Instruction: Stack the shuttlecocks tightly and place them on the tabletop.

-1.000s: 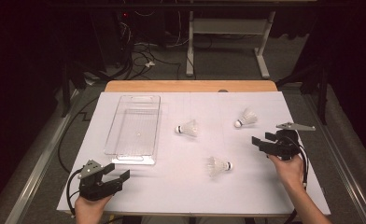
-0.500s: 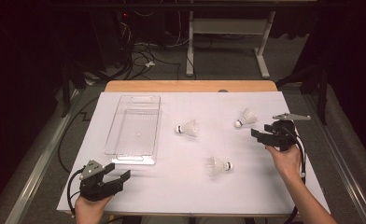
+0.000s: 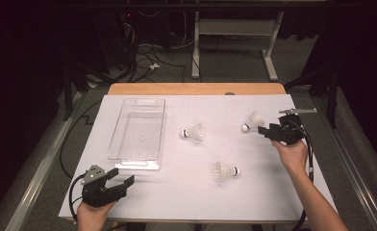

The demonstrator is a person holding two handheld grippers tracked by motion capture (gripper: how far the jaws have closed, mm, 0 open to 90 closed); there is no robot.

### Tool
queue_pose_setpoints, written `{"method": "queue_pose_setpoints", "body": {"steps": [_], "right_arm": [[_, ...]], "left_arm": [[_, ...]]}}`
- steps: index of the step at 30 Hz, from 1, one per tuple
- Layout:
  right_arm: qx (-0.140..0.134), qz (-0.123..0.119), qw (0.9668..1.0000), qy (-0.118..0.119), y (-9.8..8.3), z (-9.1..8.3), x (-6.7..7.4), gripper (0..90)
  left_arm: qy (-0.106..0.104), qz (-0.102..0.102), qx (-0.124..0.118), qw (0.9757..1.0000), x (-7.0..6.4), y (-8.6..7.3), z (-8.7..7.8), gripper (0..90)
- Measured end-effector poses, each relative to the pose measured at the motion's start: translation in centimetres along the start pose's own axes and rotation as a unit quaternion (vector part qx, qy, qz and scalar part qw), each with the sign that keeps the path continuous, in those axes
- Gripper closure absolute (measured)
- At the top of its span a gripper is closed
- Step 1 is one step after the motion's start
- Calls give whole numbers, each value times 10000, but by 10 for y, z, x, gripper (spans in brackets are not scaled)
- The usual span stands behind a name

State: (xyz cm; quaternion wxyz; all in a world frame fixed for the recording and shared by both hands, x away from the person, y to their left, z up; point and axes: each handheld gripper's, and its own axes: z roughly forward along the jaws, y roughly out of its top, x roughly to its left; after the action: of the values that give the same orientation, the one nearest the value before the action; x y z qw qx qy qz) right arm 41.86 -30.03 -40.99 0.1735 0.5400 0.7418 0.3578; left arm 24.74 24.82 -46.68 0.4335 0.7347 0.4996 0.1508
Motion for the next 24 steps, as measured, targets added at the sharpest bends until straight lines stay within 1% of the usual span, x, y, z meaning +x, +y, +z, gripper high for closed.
{"method": "queue_pose_setpoints", "body": {"steps": [3,6,9,11,13,20,24], "right_arm": [[91,24,10000,27,5,5,-1,424],[114,65,9999,24,8,10,-4,412],[162,108,9998,-33,11,16,-6,412],[218,117,9997,-26,14,19,-8,429],[266,86,9996,-85,19,21,-9,440],[313,197,9991,-204,35,24,-16,439],[356,283,9987,-235,41,28,-19,442]], "left_arm": [[-8,8,6,10000,0,0,0,307],[-9,9,-2,10000,0,0,0,306],[-4,-8,1,10000,0,0,0,306],[0,-38,-10,10000,0,0,0,306],[0,-37,-17,10000,1,0,0,306],[-14,-28,21,10000,1,0,1,305],[-10,-41,-1,10000,1,0,0,305]]}}
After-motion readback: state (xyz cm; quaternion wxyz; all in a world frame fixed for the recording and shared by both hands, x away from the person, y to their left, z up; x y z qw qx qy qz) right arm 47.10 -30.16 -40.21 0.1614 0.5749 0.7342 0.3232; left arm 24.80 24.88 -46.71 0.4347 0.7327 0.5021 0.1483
